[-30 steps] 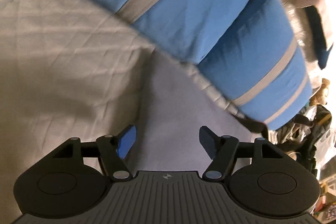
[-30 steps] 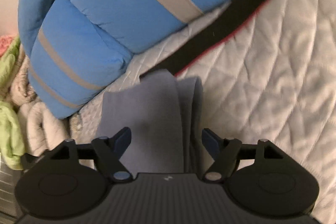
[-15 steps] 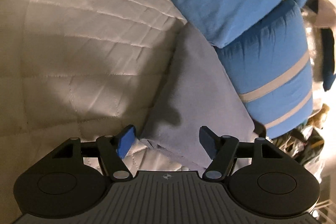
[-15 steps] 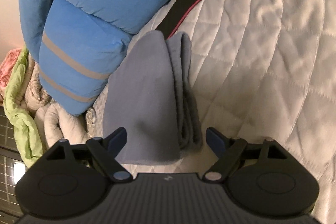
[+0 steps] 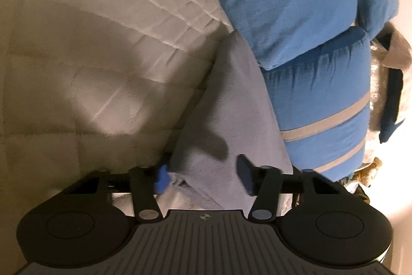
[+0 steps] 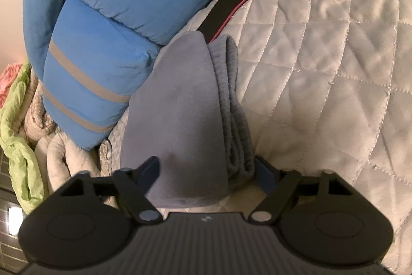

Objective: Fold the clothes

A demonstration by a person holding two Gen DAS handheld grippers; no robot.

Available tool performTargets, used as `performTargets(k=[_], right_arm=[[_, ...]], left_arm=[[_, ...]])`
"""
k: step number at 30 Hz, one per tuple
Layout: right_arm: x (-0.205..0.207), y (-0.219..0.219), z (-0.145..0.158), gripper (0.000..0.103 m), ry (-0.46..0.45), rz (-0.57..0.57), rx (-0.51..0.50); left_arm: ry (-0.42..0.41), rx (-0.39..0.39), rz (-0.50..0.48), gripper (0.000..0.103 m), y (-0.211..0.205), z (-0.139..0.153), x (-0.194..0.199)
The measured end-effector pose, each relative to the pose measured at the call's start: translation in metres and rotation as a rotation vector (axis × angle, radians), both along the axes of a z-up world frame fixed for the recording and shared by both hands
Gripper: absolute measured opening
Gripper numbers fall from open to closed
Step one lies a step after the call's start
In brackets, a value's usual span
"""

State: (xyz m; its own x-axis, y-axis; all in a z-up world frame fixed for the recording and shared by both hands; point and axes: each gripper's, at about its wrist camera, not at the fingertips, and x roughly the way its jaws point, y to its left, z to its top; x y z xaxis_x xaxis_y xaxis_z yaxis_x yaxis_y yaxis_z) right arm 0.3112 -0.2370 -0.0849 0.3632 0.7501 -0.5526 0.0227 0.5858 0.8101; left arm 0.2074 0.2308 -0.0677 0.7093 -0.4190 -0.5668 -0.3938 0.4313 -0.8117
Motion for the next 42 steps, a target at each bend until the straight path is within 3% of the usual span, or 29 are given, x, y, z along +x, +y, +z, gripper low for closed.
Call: performTargets(k=[1,2,4,10,19,21,23,24,26,29,36,42], right_arm=[[0.0,0.0,-0.003,0.044,0.011,-0.011,-0.001],[0.001,0.0,-0.008,0.034,0.03,-0.021,0.005],[0.001,-0.002,-0.012,0.029,0.045,-0.035,0.036],[-0.001,-0.007,0.006,0.027,-0.002,-0.023,0.053],[0.0,-0.02,0.007,0.027,0.017,-0.028,0.067],[-0.001,-0.017,0.006,0.035,0.013,-0.027,0.033],[-0.004,-0.016,0.003,0.065,0.013,-0.04,-0.014],[-0.006,-0.016,0.003,0.069,0.007,-0.043,-0.019],[-0.01,-0.017,0.007,0.089,-0.028,-0.049,0.007],[-0.019,-0.017,0.018,0.101,-0.098,-0.067,-0.02],[-0.047,-0.013,0.026,0.103,-0.157,-0.087,-0.117],[-0.09,0.004,0.034,0.103,-0.239,-0.045,-0.281]], left_arm=[[0.008,-0.007,0.005,0.023,0.001,-0.002,-0.001],[0.014,-0.016,0.016,0.014,0.001,-0.003,-0.002],[0.023,-0.033,0.045,0.011,0.002,-0.003,-0.007],[0.024,0.013,0.052,0.01,-0.008,0.018,-0.015],[0.046,0.051,0.041,0.012,-0.018,0.021,-0.026],[0.047,0.082,0.045,0.017,-0.018,0.021,-0.029],[0.052,0.112,0.057,0.035,-0.015,0.022,-0.032],[0.052,0.128,0.073,0.04,-0.013,0.023,-0.035],[0.034,0.16,0.115,0.049,-0.011,0.027,-0.043],[0.019,0.224,0.149,0.061,-0.013,0.035,-0.053],[-0.012,0.361,0.175,0.074,-0.032,0.05,-0.069],[0.045,0.64,0.145,0.087,-0.065,0.058,-0.084]])
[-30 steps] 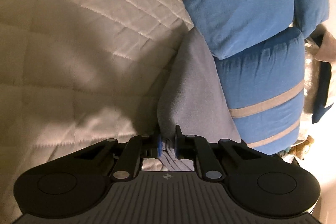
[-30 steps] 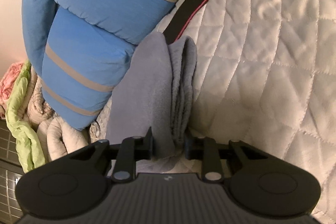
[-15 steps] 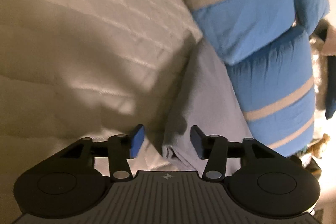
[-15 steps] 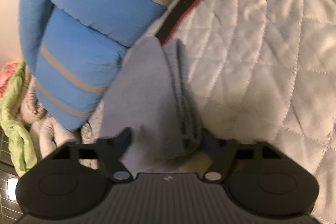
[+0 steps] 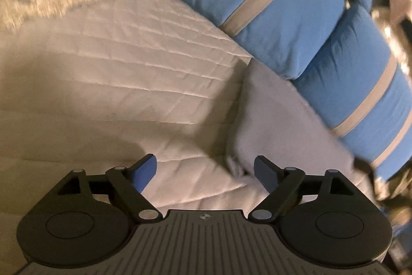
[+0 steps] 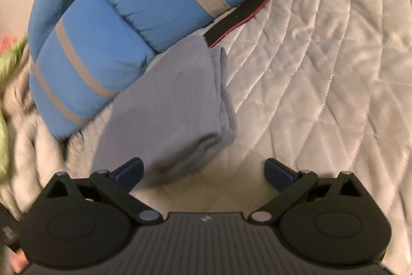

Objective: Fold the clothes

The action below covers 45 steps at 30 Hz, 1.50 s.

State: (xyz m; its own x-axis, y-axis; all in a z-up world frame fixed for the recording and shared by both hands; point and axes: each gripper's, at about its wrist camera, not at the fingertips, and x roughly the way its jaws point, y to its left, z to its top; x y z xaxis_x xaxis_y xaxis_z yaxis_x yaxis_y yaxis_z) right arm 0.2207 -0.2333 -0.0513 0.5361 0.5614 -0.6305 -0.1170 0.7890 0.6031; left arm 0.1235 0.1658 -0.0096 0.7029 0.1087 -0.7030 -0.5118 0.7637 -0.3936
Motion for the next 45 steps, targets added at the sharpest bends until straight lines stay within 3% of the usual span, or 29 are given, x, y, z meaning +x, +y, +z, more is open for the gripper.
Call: performTargets(k=[2,8,12,19,45], right_arm=[[-0.017,0.01,0.003,0.103,-0.045,0.024,-0.083],[-0.056,0.037,0.007,0.103,-0.152,0.084,-0.274],[-0.079,0.046,0.007,0.103,-0.193,0.11,-0.361],[-0.099,0.067,-0.004,0.103,-0.261,0.174,-0.59],[-0.107,0.074,-0.006,0.103,-0.26,0.112,-0.626]], left_arm=[[0.018,0.087,-0.019,0.092,-0.012,0.001,-0.006],[0.036,0.268,-0.102,0.094,-0.053,-0.004,-0.021],[0.064,0.346,-0.17,0.094,-0.081,-0.016,-0.028],[0.101,0.534,-0.189,0.103,-0.116,-0.038,-0.035],[0.062,0.568,-0.133,0.103,-0.123,-0.045,-0.039]])
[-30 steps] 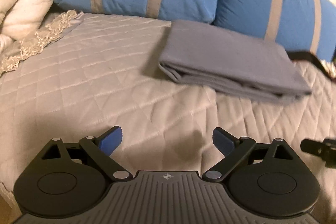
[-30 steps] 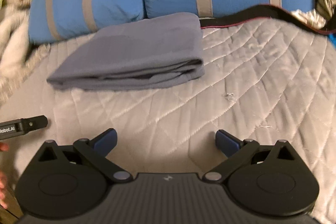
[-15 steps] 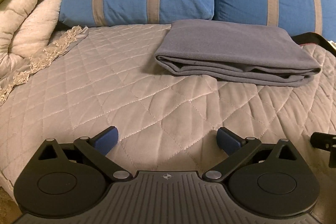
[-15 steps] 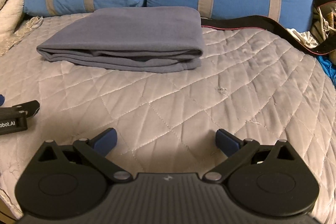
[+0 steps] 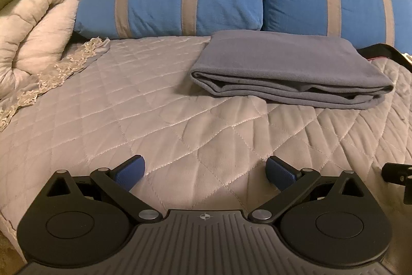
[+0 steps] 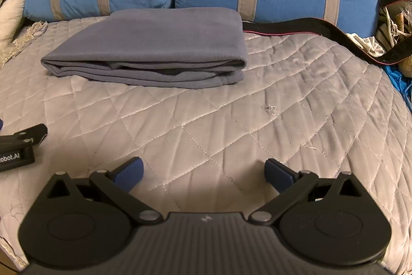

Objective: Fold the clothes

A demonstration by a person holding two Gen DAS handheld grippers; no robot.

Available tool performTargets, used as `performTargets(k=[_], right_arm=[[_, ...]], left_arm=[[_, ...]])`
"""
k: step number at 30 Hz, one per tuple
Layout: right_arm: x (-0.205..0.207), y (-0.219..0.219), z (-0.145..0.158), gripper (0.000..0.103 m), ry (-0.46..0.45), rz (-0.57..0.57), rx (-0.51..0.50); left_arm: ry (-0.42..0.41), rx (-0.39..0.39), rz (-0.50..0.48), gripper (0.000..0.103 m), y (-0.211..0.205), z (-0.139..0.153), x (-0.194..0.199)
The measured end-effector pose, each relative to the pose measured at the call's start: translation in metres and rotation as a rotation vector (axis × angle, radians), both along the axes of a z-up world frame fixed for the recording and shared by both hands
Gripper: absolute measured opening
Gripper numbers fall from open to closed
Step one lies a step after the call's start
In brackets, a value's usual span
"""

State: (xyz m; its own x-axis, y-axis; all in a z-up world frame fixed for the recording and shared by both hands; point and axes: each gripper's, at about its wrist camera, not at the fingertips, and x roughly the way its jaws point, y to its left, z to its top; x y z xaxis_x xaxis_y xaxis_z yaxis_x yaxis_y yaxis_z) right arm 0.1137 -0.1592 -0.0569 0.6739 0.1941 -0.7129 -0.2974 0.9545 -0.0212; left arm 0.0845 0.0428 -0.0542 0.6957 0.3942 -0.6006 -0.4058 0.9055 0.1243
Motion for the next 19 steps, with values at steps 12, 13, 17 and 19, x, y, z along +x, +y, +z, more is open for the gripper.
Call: performTargets(k=[12,13,17,19], right_arm=[[-0.0015,-0.0005,-0.0007,0.103,-0.012,0.008,0.003],[-0.0017,-0.0003,-0.0008,0.103,-0.012,0.008,0.003],[-0.0013,0.0003,-0.001,0.103,-0.012,0.007,0.001],[-0.0011,0.0003,-0.0009,0.103,-0.012,0.007,0.0]], left_arm=[[0.003,0.0,0.04,0.103,-0.0036,0.001,-0.0002],[0.001,0.0,0.04,0.103,-0.0038,0.0008,-0.0007],[0.002,-0.003,0.034,0.103,-0.0029,0.0007,-0.0009],[0.001,-0.003,0.034,0.103,-0.0028,0.0007,-0.001]])
